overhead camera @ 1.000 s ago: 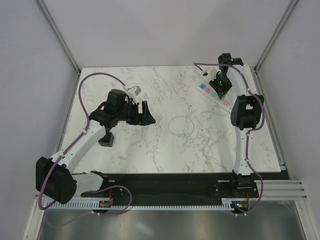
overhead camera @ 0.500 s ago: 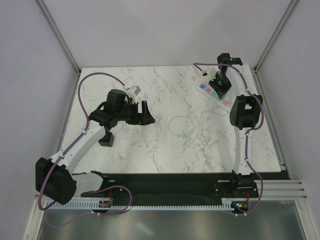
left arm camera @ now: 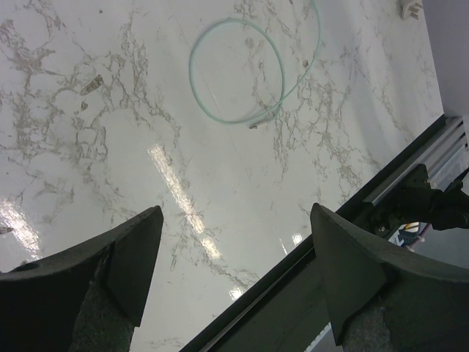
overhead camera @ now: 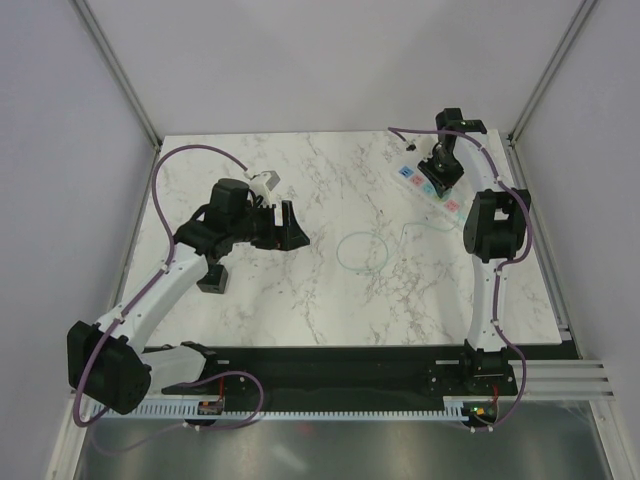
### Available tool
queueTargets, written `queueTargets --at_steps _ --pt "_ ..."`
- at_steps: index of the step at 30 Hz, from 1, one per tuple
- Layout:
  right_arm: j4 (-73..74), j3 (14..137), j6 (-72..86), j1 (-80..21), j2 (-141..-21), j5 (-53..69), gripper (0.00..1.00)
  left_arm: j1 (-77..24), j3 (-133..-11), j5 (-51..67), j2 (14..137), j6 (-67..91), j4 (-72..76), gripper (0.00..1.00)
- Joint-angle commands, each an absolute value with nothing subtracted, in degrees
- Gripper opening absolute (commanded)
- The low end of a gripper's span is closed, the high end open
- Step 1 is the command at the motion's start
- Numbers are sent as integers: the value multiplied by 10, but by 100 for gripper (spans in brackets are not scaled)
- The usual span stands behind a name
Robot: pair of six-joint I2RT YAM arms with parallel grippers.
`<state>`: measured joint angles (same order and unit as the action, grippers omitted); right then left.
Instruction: Insert the plug
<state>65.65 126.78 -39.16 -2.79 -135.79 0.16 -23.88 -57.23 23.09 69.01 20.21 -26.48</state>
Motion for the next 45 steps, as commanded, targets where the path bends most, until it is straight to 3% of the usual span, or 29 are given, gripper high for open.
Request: queueTargets --at_steps 1,9,11,13,15,27,34,45 --pt "607 1244 -373 -34 -1412 26 29 -240 -572 250 671 191 -247 88" --pt "604 1292 -365 -34 -1411 26 40 -240 -576 250 673 190 -246 88" --pt "601 1291 -363 -37 -1405 27 45 -239 -576 250 674 190 -246 88" --pt "602 1290 -359 -39 -1403 24 58 -240 -576 252 674 189 -245 88" --pt "602 1288 -356 -40 -1400 16 61 -240 -575 251 674 190 -246 88" --pt "552 1250 -314 -45 -1302 4 68 -240 -580 204 661 199 -258 89" --pt "460 1134 -309 -45 -1226 4 70 -239 -570 190 611 214 -283 89" --pt "440 1104 -338 -43 -1216 -3 70 -240 -554 175 574 207 -301 89"
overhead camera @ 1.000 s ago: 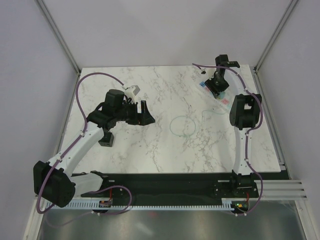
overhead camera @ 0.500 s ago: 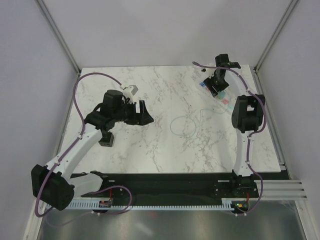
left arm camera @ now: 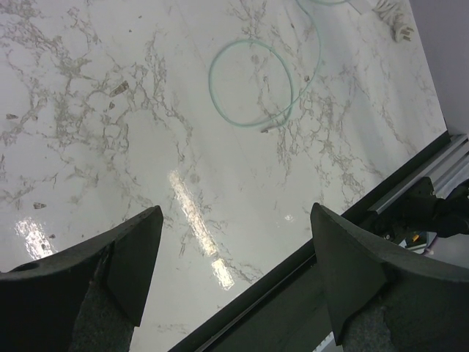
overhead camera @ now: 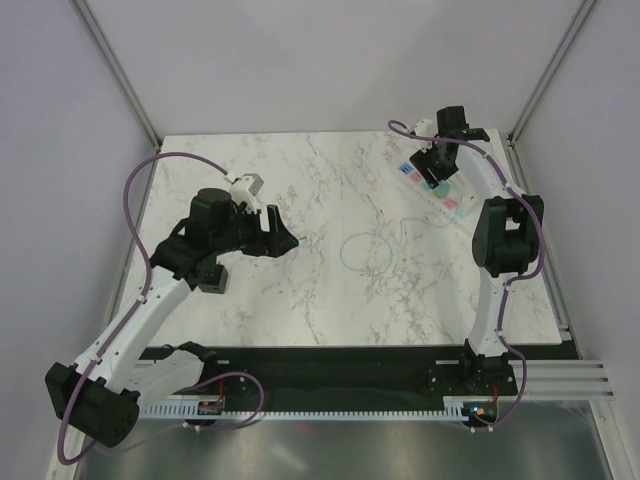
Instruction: Insert the plug
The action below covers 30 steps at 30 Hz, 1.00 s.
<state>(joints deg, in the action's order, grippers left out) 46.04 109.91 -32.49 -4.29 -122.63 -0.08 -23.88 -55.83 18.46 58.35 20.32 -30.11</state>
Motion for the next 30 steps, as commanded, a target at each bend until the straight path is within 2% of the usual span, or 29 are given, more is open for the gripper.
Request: queueTargets --at_steps 1,5,8,10,14,18,19,20,23,30 --pt "441 1105 -340 -43 -1217 -4 69 -239 -554 176 575 207 -301 89" --pt "449 1106 -348 -38 -1229 -9 67 -239 -554 175 589 201 -301 88" --pt "456 1104 -349 -39 -1237 -1 58 -240 -549 166 588 198 -301 88" --pt "459 1106 -349 -38 -1243 11 57 -239 -548 158 587 195 -301 88" --pt "466 1111 -351 -33 -1261 4 40 -239 -541 134 577 190 -296 88" --pt "472 1104 -348 -21 -1267 -7 34 -239 -537 131 576 187 -291 88" --pt "472 1103 -349 -18 -1269 -2 31 -239 -536 131 577 186 -290 88" --pt "473 1101 -349 -15 -1271 15 20 -240 -535 131 578 186 -288 87" --pt "475 1096 -351 -8 -1277 34 8 -239 -530 133 586 188 -284 87" --pt "475 1051 -350 -3 -1283 63 3 -239 -530 136 598 189 -277 87"
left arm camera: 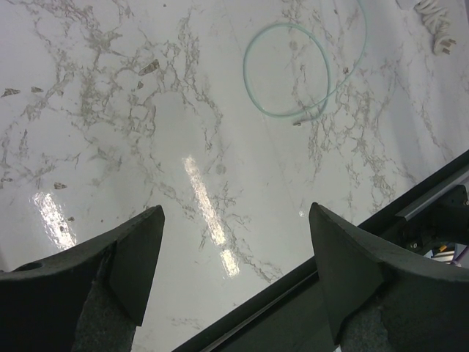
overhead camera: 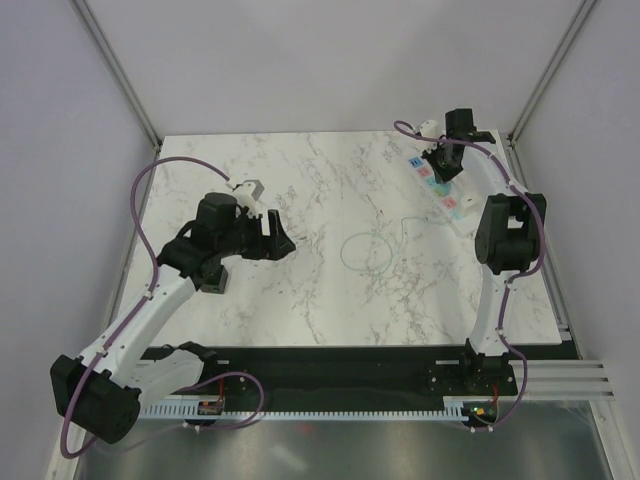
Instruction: Insert the plug
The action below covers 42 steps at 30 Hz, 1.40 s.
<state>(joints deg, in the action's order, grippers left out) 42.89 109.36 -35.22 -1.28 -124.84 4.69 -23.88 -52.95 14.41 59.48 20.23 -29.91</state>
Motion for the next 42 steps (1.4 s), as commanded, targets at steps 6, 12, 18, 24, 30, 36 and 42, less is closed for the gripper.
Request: queueTargets --at_steps 6,12,18,24,30,36,42 --pt "466 1026 -336 39 -1284 93 3 -239 -527 136 595 188 -277 87" --pt "456 1047 -325 66 -1278 146 10 -240 -528 141 599 194 -278 87" --pt "447 1024 -322 78 -1286 154 9 -240 -526 142 601 200 -276 87" --pt "439 1013 -285 111 -1288 201 9 -240 -530 156 610 199 -276 87" --pt "425 1011 -261 137 -1300 229 9 -239 -541 176 624 213 -277 86" --pt "426 1027 -257 134 -1328 225 9 -239 -532 168 605 230 -277 87" --pt "432 1037 -256 117 -1356 171 9 -240 -533 154 587 228 -290 87"
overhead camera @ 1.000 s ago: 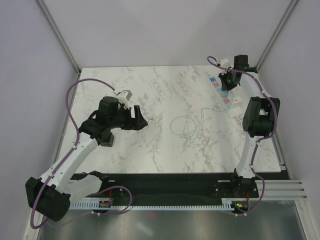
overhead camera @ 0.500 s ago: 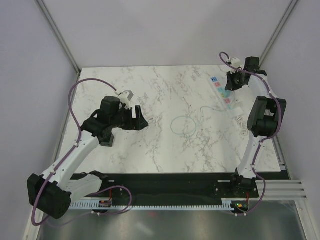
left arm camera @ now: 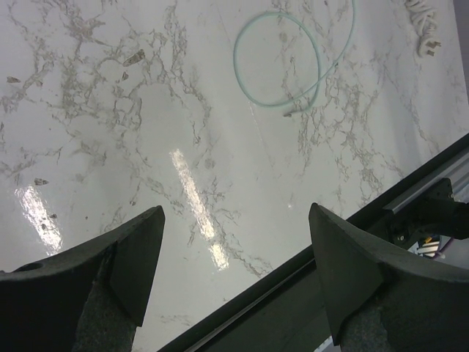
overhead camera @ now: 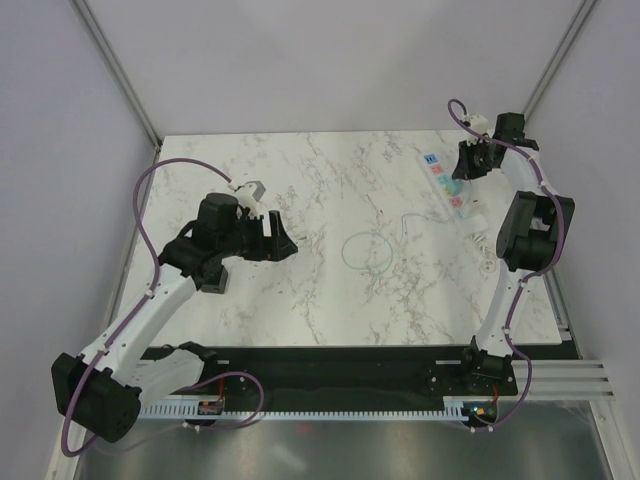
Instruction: Insert the plug
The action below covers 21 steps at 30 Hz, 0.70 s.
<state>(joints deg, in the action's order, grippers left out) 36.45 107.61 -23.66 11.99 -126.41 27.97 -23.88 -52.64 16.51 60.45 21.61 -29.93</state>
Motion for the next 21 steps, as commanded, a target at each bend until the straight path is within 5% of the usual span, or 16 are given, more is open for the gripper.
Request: queueTargets --at_steps 1,12,21 --pt "433 1034 -256 116 -1357 170 9 -239 -533 153 585 227 -290 87" --pt "432 1027 -247 108 -1346 121 13 -239 -546 144 577 217 -301 87" --pt "408 1047 -228 106 -1308 150 36 -239 -548 127 556 221 -310 88"
